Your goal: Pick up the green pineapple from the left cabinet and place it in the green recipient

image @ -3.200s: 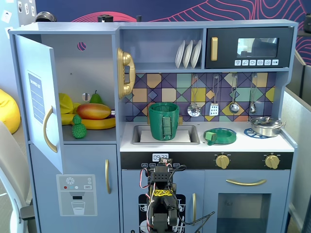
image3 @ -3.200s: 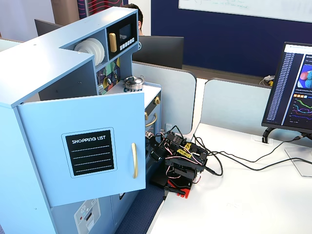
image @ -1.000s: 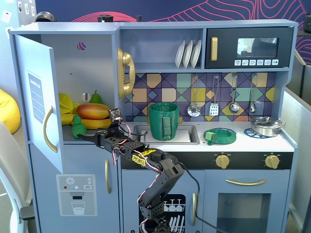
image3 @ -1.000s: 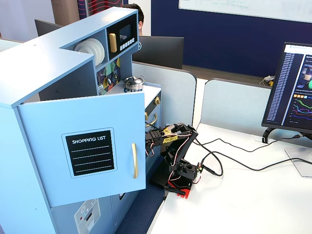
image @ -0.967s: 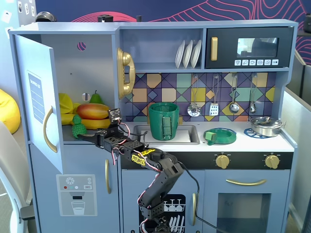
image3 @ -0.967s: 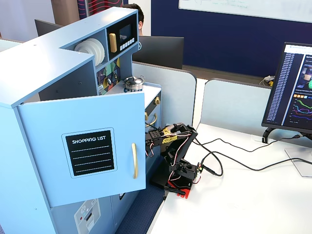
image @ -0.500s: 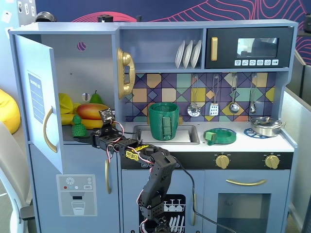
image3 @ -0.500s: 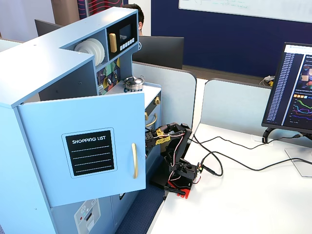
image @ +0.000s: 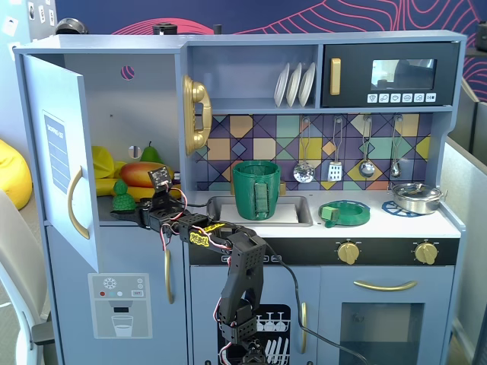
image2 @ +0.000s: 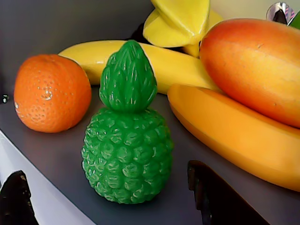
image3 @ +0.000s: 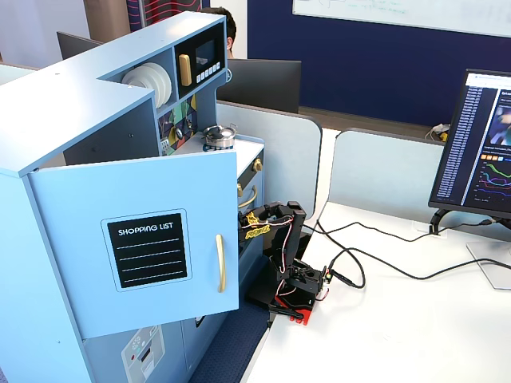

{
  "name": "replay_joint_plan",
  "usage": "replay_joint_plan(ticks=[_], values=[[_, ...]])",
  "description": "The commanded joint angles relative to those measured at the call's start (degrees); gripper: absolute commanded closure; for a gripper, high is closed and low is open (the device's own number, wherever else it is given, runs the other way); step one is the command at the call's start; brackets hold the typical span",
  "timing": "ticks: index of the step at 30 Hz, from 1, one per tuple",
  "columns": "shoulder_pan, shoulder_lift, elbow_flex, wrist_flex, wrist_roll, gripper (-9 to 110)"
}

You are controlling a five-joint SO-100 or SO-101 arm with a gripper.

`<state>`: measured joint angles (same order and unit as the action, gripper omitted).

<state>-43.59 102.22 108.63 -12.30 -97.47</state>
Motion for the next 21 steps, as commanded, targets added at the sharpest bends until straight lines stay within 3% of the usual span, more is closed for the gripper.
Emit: replay_joint_plan(ticks=[1, 21], values=[[0.6, -0.7, -5.4, -0.7, -0.3, 65], [1.4, -11.3, -17.1, 3.3, 0.0, 67]])
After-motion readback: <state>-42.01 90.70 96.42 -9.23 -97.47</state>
